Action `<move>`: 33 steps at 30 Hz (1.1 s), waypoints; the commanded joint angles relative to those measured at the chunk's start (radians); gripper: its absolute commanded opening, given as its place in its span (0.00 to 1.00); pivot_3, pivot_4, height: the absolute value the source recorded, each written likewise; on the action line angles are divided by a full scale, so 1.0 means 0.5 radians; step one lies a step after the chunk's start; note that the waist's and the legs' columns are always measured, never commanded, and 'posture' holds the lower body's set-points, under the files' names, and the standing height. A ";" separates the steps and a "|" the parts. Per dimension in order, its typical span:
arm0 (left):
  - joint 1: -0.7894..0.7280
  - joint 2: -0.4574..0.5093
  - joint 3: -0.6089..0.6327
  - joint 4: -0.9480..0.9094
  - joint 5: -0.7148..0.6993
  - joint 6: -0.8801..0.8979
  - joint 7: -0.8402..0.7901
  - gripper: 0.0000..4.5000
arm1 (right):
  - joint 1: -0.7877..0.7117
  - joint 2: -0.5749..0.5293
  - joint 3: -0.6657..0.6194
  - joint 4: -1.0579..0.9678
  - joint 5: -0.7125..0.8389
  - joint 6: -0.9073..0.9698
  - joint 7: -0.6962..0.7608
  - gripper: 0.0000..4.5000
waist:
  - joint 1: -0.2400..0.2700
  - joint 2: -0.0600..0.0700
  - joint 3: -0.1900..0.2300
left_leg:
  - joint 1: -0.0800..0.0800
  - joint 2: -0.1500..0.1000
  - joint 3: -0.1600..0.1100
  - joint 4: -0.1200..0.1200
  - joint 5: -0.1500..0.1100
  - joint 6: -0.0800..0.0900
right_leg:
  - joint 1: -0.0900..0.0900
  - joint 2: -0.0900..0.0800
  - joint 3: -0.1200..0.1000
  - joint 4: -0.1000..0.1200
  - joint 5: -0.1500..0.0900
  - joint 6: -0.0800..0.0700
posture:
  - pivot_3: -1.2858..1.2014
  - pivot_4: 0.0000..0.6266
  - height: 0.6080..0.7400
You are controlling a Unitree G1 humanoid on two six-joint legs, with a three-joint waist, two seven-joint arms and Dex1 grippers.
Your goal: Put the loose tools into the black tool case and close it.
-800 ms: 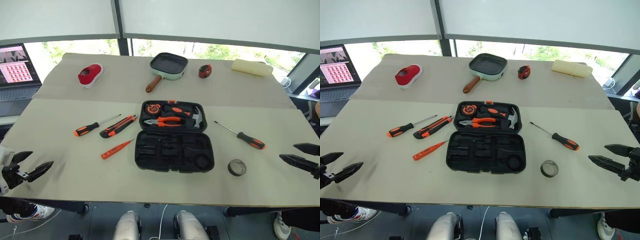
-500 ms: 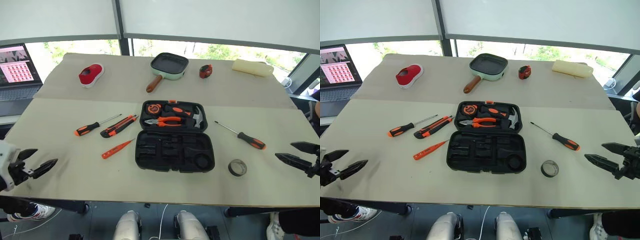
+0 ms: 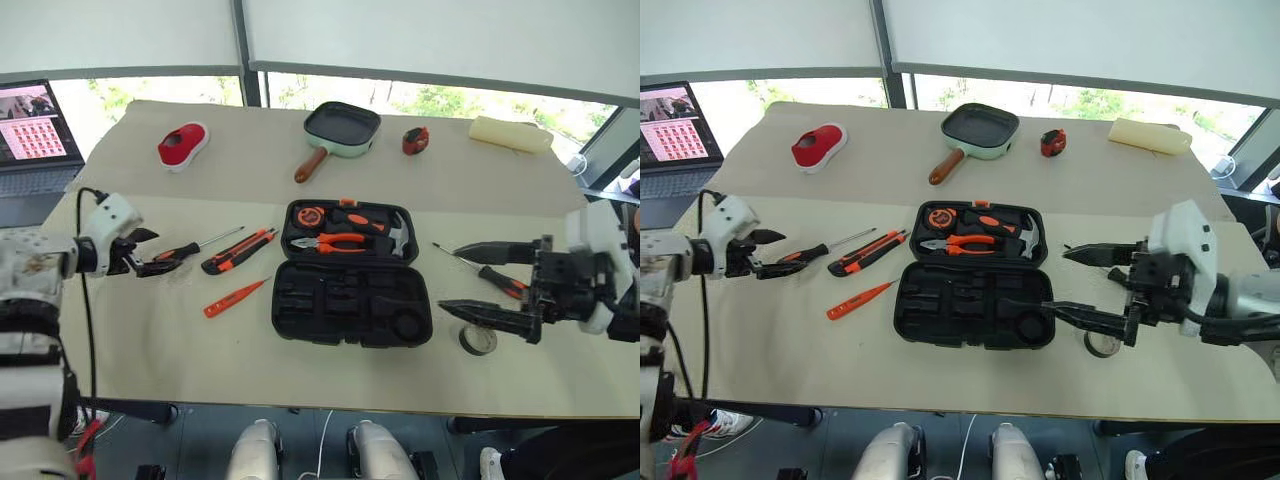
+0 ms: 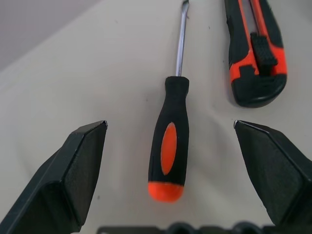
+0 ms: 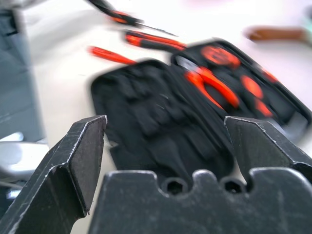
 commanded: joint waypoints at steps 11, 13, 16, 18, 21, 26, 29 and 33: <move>-0.275 -0.111 -0.106 0.488 0.259 -0.298 0.099 0.35 | 0.037 -0.026 -0.078 -0.159 0.167 0.021 -0.192 1.00 | 0.019 -0.001 -0.001 | -0.008 0.002 -0.008 0.023 -0.002 0.004 | 0.003 -0.002 -0.008 0.010 0.002 0.003 | 0.52 0.24 1.00; -0.324 -0.083 -0.007 0.485 0.171 -0.252 0.105 0.19 | 0.099 -0.017 -0.122 -0.130 0.134 0.013 -0.202 1.00 | 0.019 -0.001 0.000 | -0.007 0.001 -0.009 0.024 -0.002 0.003 | 0.003 -0.002 -0.008 0.015 0.002 0.003 | 0.52 0.24 1.00; -0.391 -0.059 0.113 0.418 0.051 -0.195 0.009 0.19 | 0.173 -0.005 -0.204 -0.103 0.148 0.016 -0.210 1.00 | 0.017 -0.002 0.000 | -0.009 0.001 -0.010 0.026 -0.002 0.003 | 0.001 -0.001 -0.008 0.018 0.002 0.003 | 0.52 0.24 1.00; -0.445 -0.085 0.199 0.219 -0.101 -0.106 -0.218 0.19 | 0.265 0.013 -0.281 -0.074 0.127 0.013 -0.192 1.00 | 0.020 -0.005 0.001 | -0.011 0.001 -0.010 0.027 -0.002 0.003 | 0.000 -0.001 -0.009 0.018 0.001 0.003 | 0.52 0.24 1.00; -0.380 -0.172 0.156 -0.269 -0.242 0.077 -0.513 0.19 | 0.396 0.037 -0.332 -0.048 0.072 -0.015 -0.159 1.00 | 0.036 -0.006 0.001 | -0.015 0.001 -0.013 0.031 -0.002 0.003 | 0.002 -0.002 -0.014 0.017 0.001 0.004 | 0.52 0.24 1.00; -0.161 -0.313 -0.122 -0.988 -0.234 0.227 -0.671 0.19 | 0.505 0.079 -0.299 0.005 -0.041 -0.079 -0.135 1.00 | 0.024 -0.001 -0.001 | -0.015 0.000 -0.016 0.040 -0.003 0.005 | 0.006 -0.003 -0.014 0.020 0.001 0.006 | 0.52 0.24 1.00; -0.195 -0.506 -0.347 -1.127 -0.071 0.262 -0.557 0.19 | 0.533 0.117 -0.263 0.005 -0.087 -0.117 -0.136 1.00 | 0.022 -0.002 -0.001 | -0.012 0.000 -0.016 0.041 -0.002 0.005 | 0.008 -0.002 -0.012 0.022 0.001 0.006 | 0.52 0.24 1.00; -0.251 -0.670 -0.498 -1.095 0.049 0.287 -0.447 0.19 | 0.537 0.177 -0.235 -0.036 -0.096 -0.132 -0.173 1.00 | 0.008 -0.002 0.000 | -0.016 0.000 -0.020 0.049 -0.002 0.005 | 0.005 0.000 -0.012 0.026 0.001 0.007 | 0.52 0.24 1.00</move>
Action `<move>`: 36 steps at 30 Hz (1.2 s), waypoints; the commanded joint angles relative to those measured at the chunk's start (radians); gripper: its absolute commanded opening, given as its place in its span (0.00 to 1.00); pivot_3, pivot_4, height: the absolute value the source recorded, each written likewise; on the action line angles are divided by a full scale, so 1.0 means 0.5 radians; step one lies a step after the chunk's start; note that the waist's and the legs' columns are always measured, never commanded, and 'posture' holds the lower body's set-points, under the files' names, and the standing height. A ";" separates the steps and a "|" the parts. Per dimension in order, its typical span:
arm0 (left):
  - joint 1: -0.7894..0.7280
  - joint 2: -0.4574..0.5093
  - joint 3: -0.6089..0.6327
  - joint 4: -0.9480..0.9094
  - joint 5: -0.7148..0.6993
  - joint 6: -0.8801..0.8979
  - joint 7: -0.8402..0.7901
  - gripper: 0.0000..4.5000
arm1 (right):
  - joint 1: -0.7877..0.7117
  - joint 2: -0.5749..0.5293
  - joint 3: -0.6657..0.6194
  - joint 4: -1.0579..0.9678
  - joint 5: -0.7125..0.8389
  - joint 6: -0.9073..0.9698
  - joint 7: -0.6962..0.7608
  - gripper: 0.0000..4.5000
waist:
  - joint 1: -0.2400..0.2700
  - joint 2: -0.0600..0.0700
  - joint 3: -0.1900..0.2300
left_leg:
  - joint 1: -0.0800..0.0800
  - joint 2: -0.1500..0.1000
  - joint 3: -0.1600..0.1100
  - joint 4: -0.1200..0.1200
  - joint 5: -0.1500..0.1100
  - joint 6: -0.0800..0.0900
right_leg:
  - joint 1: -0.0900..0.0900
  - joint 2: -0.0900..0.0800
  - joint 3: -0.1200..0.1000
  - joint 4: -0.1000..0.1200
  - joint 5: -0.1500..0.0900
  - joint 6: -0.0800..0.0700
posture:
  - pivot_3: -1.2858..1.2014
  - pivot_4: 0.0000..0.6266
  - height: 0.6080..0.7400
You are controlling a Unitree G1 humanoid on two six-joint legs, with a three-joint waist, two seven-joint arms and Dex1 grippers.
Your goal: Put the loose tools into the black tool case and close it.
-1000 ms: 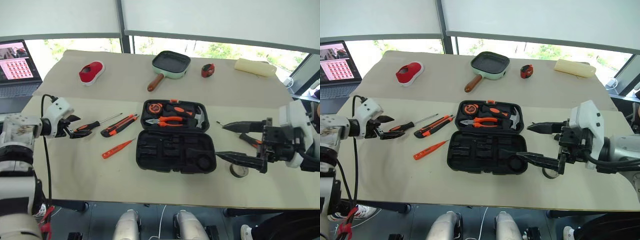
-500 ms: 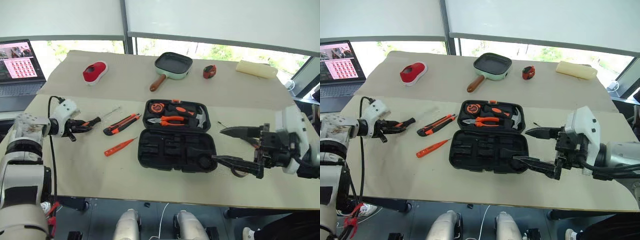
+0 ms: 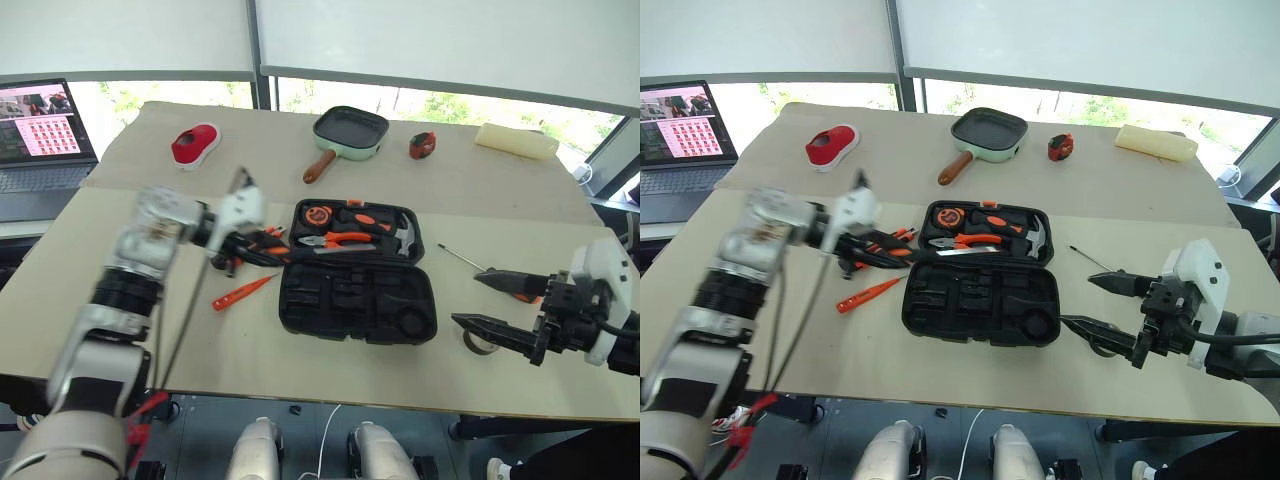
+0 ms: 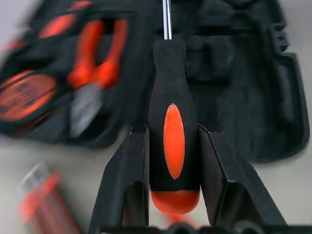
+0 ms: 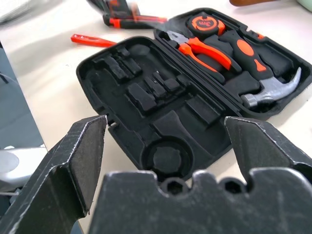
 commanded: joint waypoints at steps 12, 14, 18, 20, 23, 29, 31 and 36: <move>-0.212 -0.201 -0.233 0.234 0.285 -0.321 0.181 0.19 | 0.116 0.166 -0.012 -0.176 -0.071 -0.110 -0.118 1.00 | -0.011 0.001 0.001 | -0.003 -0.003 -0.008 0.003 0.000 0.000 | 0.000 0.000 0.001 0.001 0.000 0.001 | 0.52 0.24 1.00; -0.228 -0.223 -0.250 0.293 0.324 -0.355 0.218 0.19 | 0.141 0.176 -0.023 -0.192 -0.069 -0.117 -0.125 1.00 | 0.000 0.001 0.001 | -0.004 -0.004 -0.009 0.004 0.000 0.001 | 0.000 0.000 0.001 0.001 -0.001 0.002 | 0.52 0.24 1.00; -0.256 -0.251 -0.240 0.366 0.339 -0.369 0.227 0.19 | 0.185 0.189 -0.041 -0.231 -0.049 -0.122 -0.147 1.00 | 0.003 0.001 0.001 | -0.005 -0.005 -0.012 0.005 0.000 0.001 | 0.000 0.000 0.001 0.001 -0.001 0.002 | 0.52 0.24 1.00; -0.268 -0.261 -0.229 0.380 0.328 -0.356 0.212 0.19 | 0.193 0.192 -0.043 -0.240 -0.045 -0.122 -0.155 1.00 | 0.003 0.001 0.001 | -0.006 -0.005 -0.013 0.005 0.000 0.001 | 0.000 0.000 0.001 0.001 -0.001 0.002 | 0.52 0.24 1.00; -0.289 -0.280 -0.212 0.381 0.306 -0.324 0.199 0.42 | 0.198 0.193 -0.046 -0.245 -0.044 -0.122 -0.162 1.00 | 0.002 0.001 0.001 | -0.006 -0.006 -0.014 0.005 0.000 0.001 | 0.000 0.000 0.001 0.001 -0.001 0.002 | 0.52 0.24 1.00; -0.354 -0.303 -0.173 0.317 0.243 -0.247 0.167 0.81 | 0.201 0.196 -0.044 -0.250 -0.030 -0.119 -0.177 1.00 | 0.002 0.001 0.001 | -0.007 -0.007 -0.015 0.005 0.000 0.001 | 0.000 -0.001 0.000 0.001 -0.001 0.003 | 0.52 0.24 1.00; -0.367 -0.300 -0.164 0.280 0.227 -0.231 0.145 0.97 | 0.201 0.196 -0.039 -0.249 -0.028 -0.120 -0.181 1.00 | 0.002 0.001 0.001 | -0.007 -0.007 -0.016 0.005 0.000 0.001 | 0.000 0.000 0.000 0.001 -0.001 0.003 | 0.52 0.24 1.00; -0.374 -0.321 -0.155 0.251 0.207 -0.224 0.120 0.88 | 0.193 0.196 -0.025 -0.243 -0.030 -0.123 -0.188 1.00 | 0.001 0.001 0.001 | -0.007 -0.007 -0.016 0.005 0.000 0.001 | 0.000 -0.001 0.000 0.001 -0.001 0.003 | 0.52 0.24 1.00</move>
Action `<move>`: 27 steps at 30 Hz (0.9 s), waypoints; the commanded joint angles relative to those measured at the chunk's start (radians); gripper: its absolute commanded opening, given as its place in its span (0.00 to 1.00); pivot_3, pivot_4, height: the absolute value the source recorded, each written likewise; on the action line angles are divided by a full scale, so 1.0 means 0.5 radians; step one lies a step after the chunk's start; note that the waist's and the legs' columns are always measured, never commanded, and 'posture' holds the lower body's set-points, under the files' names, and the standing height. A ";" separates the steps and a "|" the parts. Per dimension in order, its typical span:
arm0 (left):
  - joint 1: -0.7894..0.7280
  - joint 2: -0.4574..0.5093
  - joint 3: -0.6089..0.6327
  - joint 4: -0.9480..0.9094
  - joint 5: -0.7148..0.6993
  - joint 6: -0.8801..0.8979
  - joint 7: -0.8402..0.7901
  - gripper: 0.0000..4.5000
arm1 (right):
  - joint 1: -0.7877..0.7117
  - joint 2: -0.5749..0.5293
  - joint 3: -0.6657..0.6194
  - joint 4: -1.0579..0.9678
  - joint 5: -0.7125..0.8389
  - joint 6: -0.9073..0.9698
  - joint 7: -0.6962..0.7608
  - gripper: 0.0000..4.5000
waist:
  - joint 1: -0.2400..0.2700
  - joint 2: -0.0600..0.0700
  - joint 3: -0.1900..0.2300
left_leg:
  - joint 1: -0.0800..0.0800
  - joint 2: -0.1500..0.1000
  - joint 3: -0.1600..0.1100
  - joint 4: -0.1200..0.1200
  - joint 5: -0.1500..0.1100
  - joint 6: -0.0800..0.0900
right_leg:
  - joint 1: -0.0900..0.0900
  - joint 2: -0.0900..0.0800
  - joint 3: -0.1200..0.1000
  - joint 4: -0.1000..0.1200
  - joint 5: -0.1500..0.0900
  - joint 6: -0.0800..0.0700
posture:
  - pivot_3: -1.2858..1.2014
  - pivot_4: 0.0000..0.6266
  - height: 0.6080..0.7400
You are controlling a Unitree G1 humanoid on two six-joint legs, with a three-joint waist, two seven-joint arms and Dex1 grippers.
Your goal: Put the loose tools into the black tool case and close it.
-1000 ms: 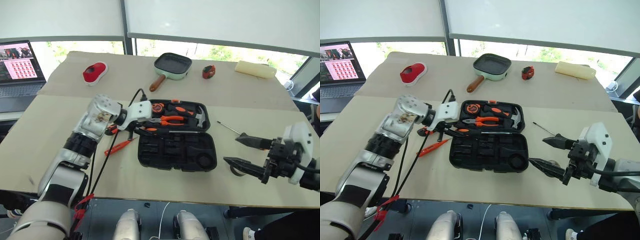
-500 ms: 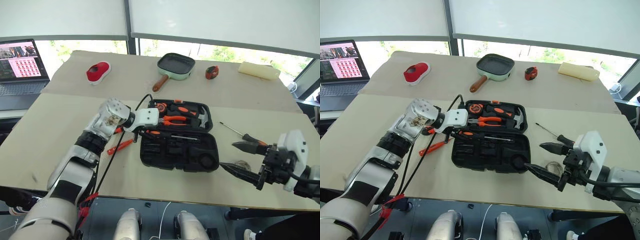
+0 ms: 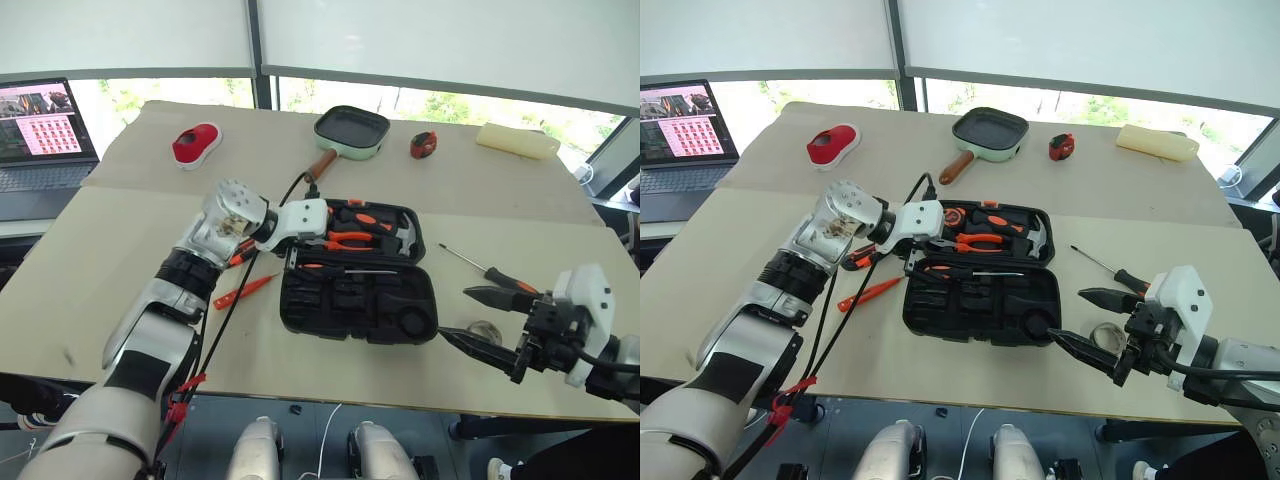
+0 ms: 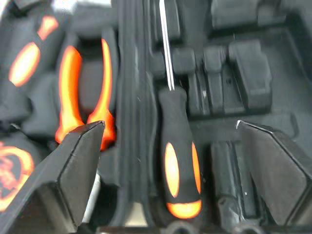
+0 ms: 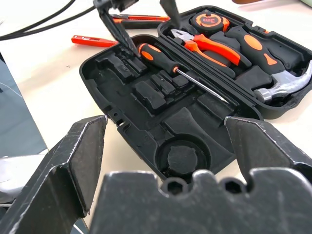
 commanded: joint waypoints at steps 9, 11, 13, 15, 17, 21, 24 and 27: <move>-0.044 -0.127 -0.057 0.204 0.109 -0.231 0.157 0.20 | -0.034 -0.004 -0.029 -0.011 -0.015 -0.059 -0.009 1.00 | 0.002 0.000 0.000 | -0.001 -0.002 -0.002 0.000 0.000 0.000 | 0.000 0.000 0.000 0.000 0.000 0.001 | 0.52 0.24 1.00; -0.037 -0.152 -0.064 0.227 0.111 -0.243 0.155 0.04 | -0.034 -0.003 -0.029 -0.012 -0.015 -0.057 -0.012 1.00 | 0.001 0.000 0.000 | -0.001 -0.002 -0.003 0.000 0.000 0.000 | 0.000 0.000 0.000 0.000 0.000 0.001 | 0.52 0.24 1.00; -0.031 -0.172 -0.084 0.256 0.143 -0.266 0.183 0.01 | -0.031 0.001 -0.031 -0.017 -0.012 -0.054 -0.015 1.00 | 0.001 0.000 0.000 | -0.001 -0.002 -0.003 0.000 0.000 0.000 | 0.000 0.000 0.000 0.000 0.000 0.001 | 0.52 0.24 1.00; -0.021 -0.181 -0.114 0.278 0.186 -0.298 0.202 0.01 | -0.025 0.004 -0.033 -0.022 -0.008 -0.052 -0.018 1.00 | 0.002 0.000 0.000 | -0.001 -0.002 -0.003 0.000 0.000 0.000 | 0.000 0.000 0.000 0.000 0.000 0.001 | 0.52 0.24 1.00; -0.002 -0.188 -0.135 0.295 0.214 -0.323 0.206 0.01 | -0.024 0.007 -0.030 -0.026 -0.007 -0.051 -0.024 1.00 | 0.001 0.000 0.000 | -0.002 -0.003 -0.003 0.001 0.000 0.000 | 0.000 0.000 0.000 0.000 0.000 0.001 | 0.52 0.24 1.00; 0.046 -0.179 -0.177 0.303 0.259 -0.395 0.193 0.01 | -0.025 0.014 -0.022 -0.025 -0.005 -0.050 -0.040 1.00 | 0.003 0.000 0.000 | -0.002 -0.003 -0.004 0.001 0.000 0.000 | 0.001 0.000 0.000 0.000 0.000 0.001 | 0.52 0.24 1.00; 0.049 -0.185 -0.200 0.366 0.316 -0.465 0.249 0.01 | -0.029 0.017 -0.018 -0.023 -0.005 -0.050 -0.049 1.00 | 0.003 0.000 0.000 | -0.001 -0.003 -0.005 0.001 0.000 0.000 | 0.002 -0.001 0.000 0.000 0.000 0.001 | 0.52 0.24 1.00; 0.034 -0.210 -0.232 0.469 0.373 -0.537 0.323 0.01 | -0.040 0.014 -0.002 -0.014 -0.019 -0.055 -0.054 1.00 | 0.005 0.002 -0.002 | 0.000 -0.004 -0.006 0.002 0.000 0.000 | 0.004 -0.001 0.000 0.000 0.000 0.001 | 0.52 0.24 1.00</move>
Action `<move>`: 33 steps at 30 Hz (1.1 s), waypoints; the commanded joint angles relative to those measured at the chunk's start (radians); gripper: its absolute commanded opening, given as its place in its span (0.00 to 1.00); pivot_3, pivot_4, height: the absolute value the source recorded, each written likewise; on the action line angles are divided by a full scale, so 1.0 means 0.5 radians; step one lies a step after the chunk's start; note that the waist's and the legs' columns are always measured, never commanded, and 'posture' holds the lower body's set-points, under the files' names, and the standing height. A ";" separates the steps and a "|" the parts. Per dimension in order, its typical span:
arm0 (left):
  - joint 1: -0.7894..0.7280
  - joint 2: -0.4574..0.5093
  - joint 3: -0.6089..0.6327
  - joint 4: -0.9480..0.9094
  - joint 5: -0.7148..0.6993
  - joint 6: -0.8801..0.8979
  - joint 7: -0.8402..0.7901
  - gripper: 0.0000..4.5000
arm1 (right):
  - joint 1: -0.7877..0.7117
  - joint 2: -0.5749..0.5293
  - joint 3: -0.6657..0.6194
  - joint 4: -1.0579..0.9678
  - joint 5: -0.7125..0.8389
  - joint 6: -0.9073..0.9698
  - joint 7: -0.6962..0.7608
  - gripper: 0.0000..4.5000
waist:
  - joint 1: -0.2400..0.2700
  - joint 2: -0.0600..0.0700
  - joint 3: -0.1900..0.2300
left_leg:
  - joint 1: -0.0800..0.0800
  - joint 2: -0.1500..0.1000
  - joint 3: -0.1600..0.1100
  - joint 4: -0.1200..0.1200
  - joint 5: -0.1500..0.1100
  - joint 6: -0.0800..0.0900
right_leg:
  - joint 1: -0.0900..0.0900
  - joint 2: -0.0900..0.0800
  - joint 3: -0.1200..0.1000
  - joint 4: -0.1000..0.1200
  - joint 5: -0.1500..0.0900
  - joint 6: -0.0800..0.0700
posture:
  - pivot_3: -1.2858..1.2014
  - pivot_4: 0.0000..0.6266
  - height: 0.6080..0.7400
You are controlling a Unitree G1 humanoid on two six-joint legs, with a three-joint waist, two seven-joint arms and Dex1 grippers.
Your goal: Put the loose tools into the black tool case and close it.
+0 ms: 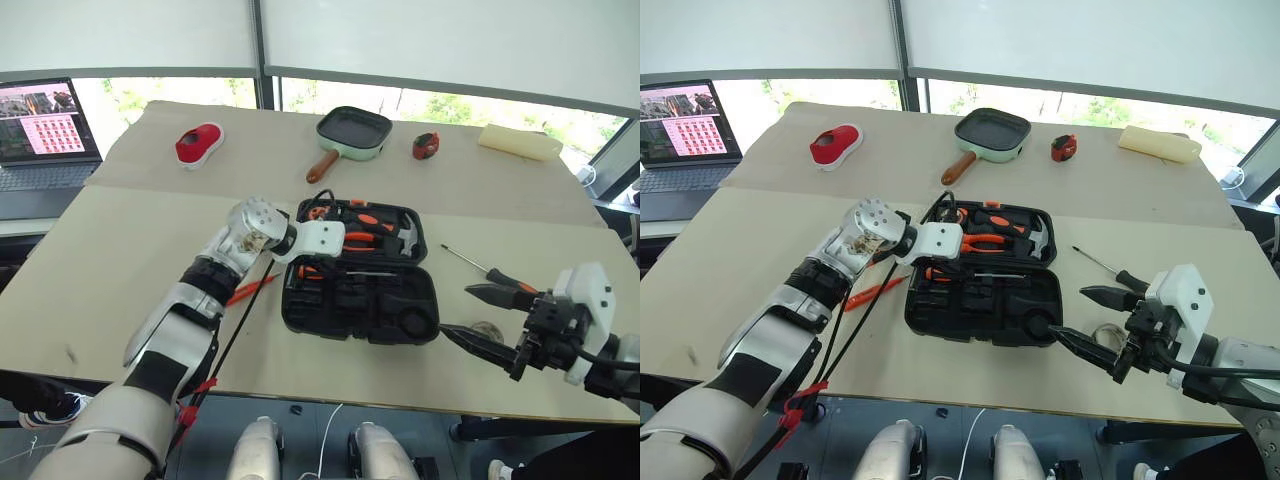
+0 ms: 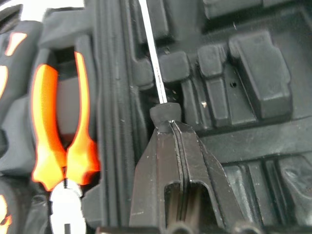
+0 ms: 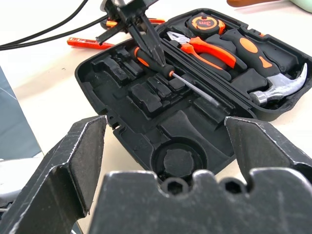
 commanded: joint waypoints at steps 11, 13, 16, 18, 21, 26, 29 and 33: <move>0.054 0.129 0.343 -0.323 -0.462 0.603 -0.364 0.17 | 0.193 0.007 -0.217 0.168 -0.274 -0.105 0.010 1.00 | -0.012 0.002 0.000 | -0.002 -0.005 -0.006 0.001 0.004 0.005 | 0.001 0.000 0.001 0.002 0.000 0.002 | 0.52 0.24 1.00; 0.163 0.260 0.486 -0.668 -0.746 0.974 -0.548 0.32 | 0.286 -0.017 -0.367 0.280 -0.323 -0.119 0.074 1.00 | -0.032 0.004 0.001 | -0.007 -0.005 -0.007 0.000 0.004 0.005 | -0.005 0.001 0.002 0.004 0.000 0.001 | 0.52 0.24 1.00; 0.341 0.469 0.640 -1.097 -1.049 1.339 -0.662 0.58 | 0.388 -0.095 -0.527 0.428 -0.393 -0.162 0.215 1.00 | -0.052 0.010 0.001 | -0.007 -0.004 -0.008 -0.001 0.004 0.005 | -0.006 0.001 0.002 0.004 -0.002 0.002 | 0.52 0.24 1.00; 0.446 0.601 0.719 -1.314 -1.184 1.526 -0.672 0.71 | 0.411 -0.162 -0.589 0.552 -0.451 -0.195 0.298 1.00 | -0.052 0.012 0.000 | -0.005 -0.004 -0.011 -0.001 0.004 0.005 | -0.004 0.001 0.002 0.005 -0.002 0.002 | 0.52 0.24 1.00; 0.612 0.790 0.822 -1.649 -1.386 1.758 -0.668 0.90 | 0.363 -0.290 -0.574 0.800 -0.560 -0.275 0.402 1.00 | -0.052 0.013 0.000 | 0.000 -0.005 -0.009 0.001 0.005 0.005 | 0.002 0.000 0.002 0.005 -0.003 0.003 | 0.52 0.24 1.00; 0.806 0.942 0.925 -2.062 -1.607 1.973 -0.493 0.98 | -0.076 -0.464 -0.101 1.252 -0.775 -0.475 0.425 1.00 | -0.057 0.012 0.000 | 0.003 -0.005 -0.008 0.001 0.005 0.005 | 0.003 0.000 0.003 0.004 -0.003 0.003 | 0.52 0.24 1.00; 0.872 0.957 0.935 -2.180 -1.660 2.013 -0.377 0.98 | -0.426 -0.463 0.248 1.511 -0.968 -0.632 0.401 1.00 | -0.053 0.015 0.002 | 0.006 -0.005 -0.007 0.001 0.005 0.005 | 0.006 0.001 0.004 0.004 -0.003 0.002 | 0.52 0.24 1.00; 0.968 0.986 0.940 -2.320 -1.684 1.999 -0.254 0.98 | -0.898 -0.414 0.676 1.971 -1.266 -0.792 0.357 1.00 | -0.054 0.018 0.004 | 0.005 -0.006 -0.005 0.000 0.005 0.005 | 0.002 0.001 0.006 0.004 -0.003 0.002 | 0.52 0.24 1.00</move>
